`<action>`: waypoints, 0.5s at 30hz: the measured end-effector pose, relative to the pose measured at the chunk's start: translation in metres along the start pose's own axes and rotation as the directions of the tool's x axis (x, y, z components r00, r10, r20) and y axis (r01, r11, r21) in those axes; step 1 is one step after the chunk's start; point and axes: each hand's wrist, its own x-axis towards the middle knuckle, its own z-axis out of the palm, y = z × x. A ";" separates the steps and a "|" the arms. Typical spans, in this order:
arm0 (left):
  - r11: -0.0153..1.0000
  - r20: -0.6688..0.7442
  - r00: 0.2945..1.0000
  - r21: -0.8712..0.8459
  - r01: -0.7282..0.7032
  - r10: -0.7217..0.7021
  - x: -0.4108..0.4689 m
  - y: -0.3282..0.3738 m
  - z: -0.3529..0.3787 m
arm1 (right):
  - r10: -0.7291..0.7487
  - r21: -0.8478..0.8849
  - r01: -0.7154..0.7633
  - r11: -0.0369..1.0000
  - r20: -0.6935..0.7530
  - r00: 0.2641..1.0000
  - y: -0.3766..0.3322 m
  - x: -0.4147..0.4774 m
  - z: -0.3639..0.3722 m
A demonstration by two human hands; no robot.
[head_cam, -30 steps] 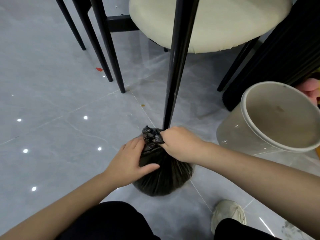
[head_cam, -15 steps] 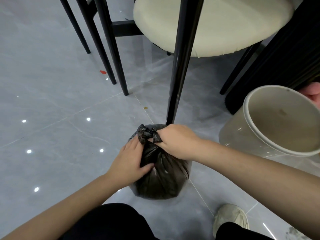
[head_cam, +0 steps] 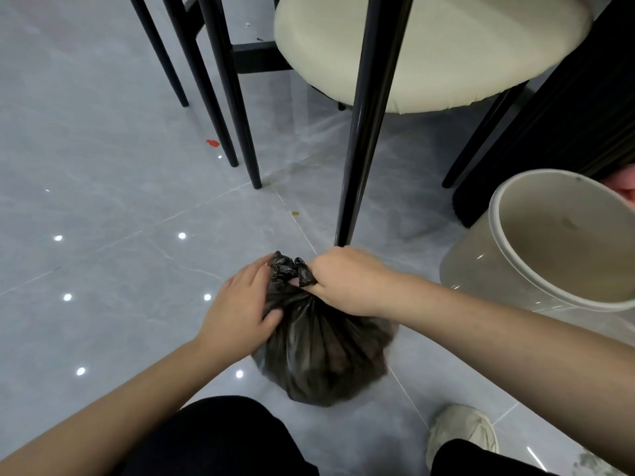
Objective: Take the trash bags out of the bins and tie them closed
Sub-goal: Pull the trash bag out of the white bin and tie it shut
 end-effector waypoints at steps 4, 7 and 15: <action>0.974 0.035 0.994 -0.207 -0.091 0.101 -0.004 0.007 -0.005 | -0.045 0.015 0.045 0.999 0.019 0.999 0.005 0.002 0.007; 0.983 0.184 0.973 -0.139 -0.116 0.141 -0.003 0.007 0.002 | 0.006 0.029 -0.009 1.000 0.098 0.995 0.007 -0.001 0.009; 0.938 0.211 0.977 -0.342 0.053 0.022 -0.003 -0.009 0.000 | -0.003 -0.059 0.005 0.998 0.040 0.999 0.007 -0.007 0.011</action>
